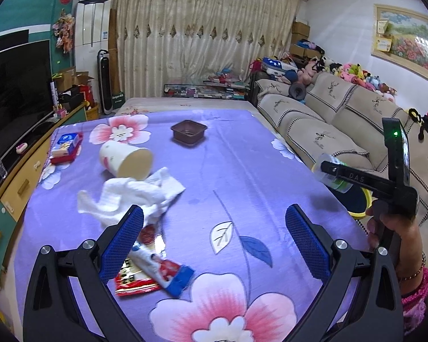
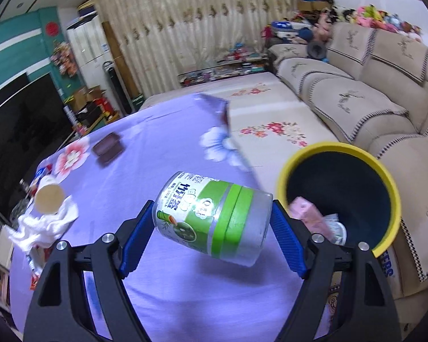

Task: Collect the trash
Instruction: 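Carry the green jar over the bin and open the right gripper, then lower the left gripper onto the white printed tube and grasp it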

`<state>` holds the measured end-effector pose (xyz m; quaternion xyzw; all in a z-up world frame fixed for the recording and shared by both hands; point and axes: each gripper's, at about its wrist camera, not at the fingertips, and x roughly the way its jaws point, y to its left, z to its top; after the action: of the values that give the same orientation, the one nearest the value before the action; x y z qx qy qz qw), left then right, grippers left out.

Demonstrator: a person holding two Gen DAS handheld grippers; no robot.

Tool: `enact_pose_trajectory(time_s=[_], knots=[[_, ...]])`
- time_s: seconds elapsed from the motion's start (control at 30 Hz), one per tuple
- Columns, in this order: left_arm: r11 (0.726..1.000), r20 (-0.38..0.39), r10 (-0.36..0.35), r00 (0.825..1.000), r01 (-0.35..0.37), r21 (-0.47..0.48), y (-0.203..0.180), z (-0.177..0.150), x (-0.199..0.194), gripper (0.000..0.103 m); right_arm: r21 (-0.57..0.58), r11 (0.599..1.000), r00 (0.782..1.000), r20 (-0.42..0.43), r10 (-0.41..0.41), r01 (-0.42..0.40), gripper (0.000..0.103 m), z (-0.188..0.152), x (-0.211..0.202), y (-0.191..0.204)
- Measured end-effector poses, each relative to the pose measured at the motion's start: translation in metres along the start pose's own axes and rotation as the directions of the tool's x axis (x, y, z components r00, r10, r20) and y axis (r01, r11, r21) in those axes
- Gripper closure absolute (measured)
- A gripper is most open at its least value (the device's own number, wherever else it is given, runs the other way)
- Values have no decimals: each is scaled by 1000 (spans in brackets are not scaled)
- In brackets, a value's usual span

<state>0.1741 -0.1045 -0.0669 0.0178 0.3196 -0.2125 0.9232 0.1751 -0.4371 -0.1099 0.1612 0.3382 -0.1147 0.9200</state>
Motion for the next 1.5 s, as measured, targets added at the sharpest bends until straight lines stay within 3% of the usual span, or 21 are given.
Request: enact_pose_trajectory(time_s=[0.33,0.6,0.83,1.03,1.3,1.5], knots=[[1000,-35,-6,999,7,23,-22,8,23,5,136,977,986,-21,-163,165,28,13,21,-103],[1000,-47,7,999,-6,25,-23,11,29,5,192,952,970,-83,-228,240,26,12,54,-148],[1000,-43,21,999,-21,9,-14,10,27,5,205,950,972,-72,-226,236,23,11,47,-147],[998,-55,69,996,-69,11,-1,2,22,5,155,969,981,-60,-183,190,22,-1,32,-124],[978,-116,208,971,-210,-1,36,-18,13,5,109,986,991,-38,-125,129,22,-5,18,-97],[968,-156,224,962,-239,-82,64,-30,20,5,95,989,994,-37,-108,111,21,-6,17,-86]])
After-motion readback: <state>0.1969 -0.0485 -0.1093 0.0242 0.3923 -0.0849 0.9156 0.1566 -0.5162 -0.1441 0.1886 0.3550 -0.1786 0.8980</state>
